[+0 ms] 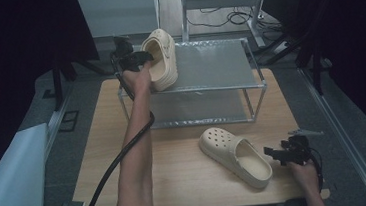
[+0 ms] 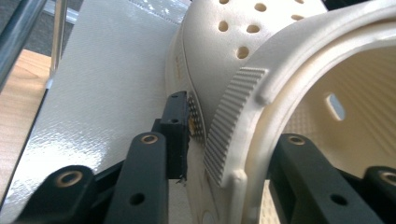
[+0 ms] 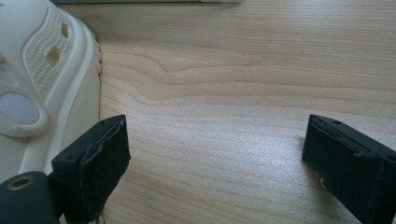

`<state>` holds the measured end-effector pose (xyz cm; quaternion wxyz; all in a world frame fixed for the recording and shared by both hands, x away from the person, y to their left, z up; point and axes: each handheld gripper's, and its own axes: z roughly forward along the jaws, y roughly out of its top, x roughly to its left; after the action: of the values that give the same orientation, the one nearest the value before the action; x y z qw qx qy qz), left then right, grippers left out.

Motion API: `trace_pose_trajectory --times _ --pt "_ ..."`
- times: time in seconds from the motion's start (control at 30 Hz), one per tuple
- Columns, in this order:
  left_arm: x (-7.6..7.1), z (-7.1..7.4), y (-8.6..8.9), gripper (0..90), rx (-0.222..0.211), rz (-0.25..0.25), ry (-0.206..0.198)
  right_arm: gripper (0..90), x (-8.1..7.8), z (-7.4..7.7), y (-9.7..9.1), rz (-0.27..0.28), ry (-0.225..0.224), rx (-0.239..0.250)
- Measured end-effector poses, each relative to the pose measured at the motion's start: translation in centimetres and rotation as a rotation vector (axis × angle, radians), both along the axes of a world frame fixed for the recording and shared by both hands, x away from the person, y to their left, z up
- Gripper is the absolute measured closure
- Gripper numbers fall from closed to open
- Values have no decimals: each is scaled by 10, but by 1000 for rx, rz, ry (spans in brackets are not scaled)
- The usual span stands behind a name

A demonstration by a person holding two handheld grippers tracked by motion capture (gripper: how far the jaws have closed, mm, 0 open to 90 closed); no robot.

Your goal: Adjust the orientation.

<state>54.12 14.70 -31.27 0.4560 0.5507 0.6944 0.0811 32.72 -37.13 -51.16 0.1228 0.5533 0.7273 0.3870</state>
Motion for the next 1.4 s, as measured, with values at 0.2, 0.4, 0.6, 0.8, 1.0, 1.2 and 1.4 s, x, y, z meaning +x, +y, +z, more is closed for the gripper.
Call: trace_pose_trajectory --times 0.2,0.4,0.6,0.8,1.0,1.2,1.4 --pt "1 -3 -4 533 -15 -29 -4 73 0 0 0 2 1 -1" --pt "3 -6 -13 390 40 -98 -13 73 0 0 0 2 0 0" --pt "0 -5 -9 292 -3 -129 -50 73 0 0 1 7 -1 -4" --pt "-9 -1 0 224 -36 -176 -86 74 1 0 2 9 -1 -5" --pt "-21 1 9 165 -78 -242 -104 74 1 0 4 17 1 -7" --pt "-36 6 16 141 -47 -305 -121 74 1 0 4 16 2 -3" --pt "-51 8 23 110 -49 -341 -141 74 1 1 5 19 -1 -8"
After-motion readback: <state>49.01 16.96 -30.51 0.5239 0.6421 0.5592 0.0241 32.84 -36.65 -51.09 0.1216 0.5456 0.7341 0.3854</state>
